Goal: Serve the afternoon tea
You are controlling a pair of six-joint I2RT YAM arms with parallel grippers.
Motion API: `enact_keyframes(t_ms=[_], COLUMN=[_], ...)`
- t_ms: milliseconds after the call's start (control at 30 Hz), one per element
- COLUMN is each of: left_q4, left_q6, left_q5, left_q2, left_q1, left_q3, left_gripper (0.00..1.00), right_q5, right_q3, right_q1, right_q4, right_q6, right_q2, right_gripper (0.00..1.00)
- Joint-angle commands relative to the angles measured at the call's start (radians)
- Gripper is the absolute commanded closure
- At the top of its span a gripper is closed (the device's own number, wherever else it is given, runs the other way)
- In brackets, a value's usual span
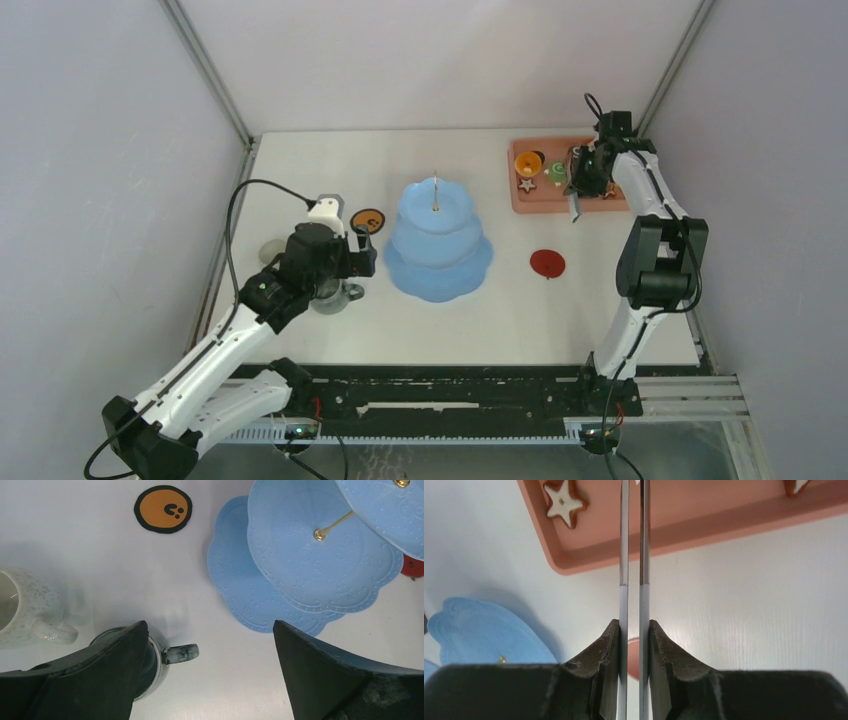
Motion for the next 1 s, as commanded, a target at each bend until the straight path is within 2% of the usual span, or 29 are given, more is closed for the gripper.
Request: enact_keyframes(t_ms=[0,100,267,467,567,767,967], left_q4=[0.041,0.041,0.048,0.047,0.045,0.041,0.037], left_q6=[-0.009,-0.007,-0.010,-0.007,-0.010,-0.016,-0.018], left_q5=[0.011,0.012,0.018,0.023,0.017,0.010,0.017], left_q2=[-0.016,-0.018,-0.027,-0.033,-0.047,-0.060,-0.058], left_q1=[-0.003,-0.003,-0.003,-0.003,-0.004,-0.003,-0.004], left_q3=[0.031,0.028,0.019,0.016,0.012,0.003,0.011], left_gripper=[0.00,0.00,0.00,0.00,0.00,0.00,0.00], right_q5=[-0.048,-0.082,-0.055,0.019,0.002,0.007,0.028], right_q3=[-0.032,-0.082,-0.170,-0.231,-0.248,-0.257,-0.268], right_q1=[0.005,0.011,0.044,0.013,0.028,0.118,0.155], right_q4=[-0.106,-0.139,-0.150,-0.035,-0.007,-0.038,-0.054], right_q6=[-0.002,-0.003,-0.003,0.059,0.062,0.019,0.014], right_q2=[-0.098,-0.140,-0.231,-0.329,-0.359,-0.364,-0.347], right_gripper=[1.00,1.00,1.00,1.00,1.00,1.00,1.00])
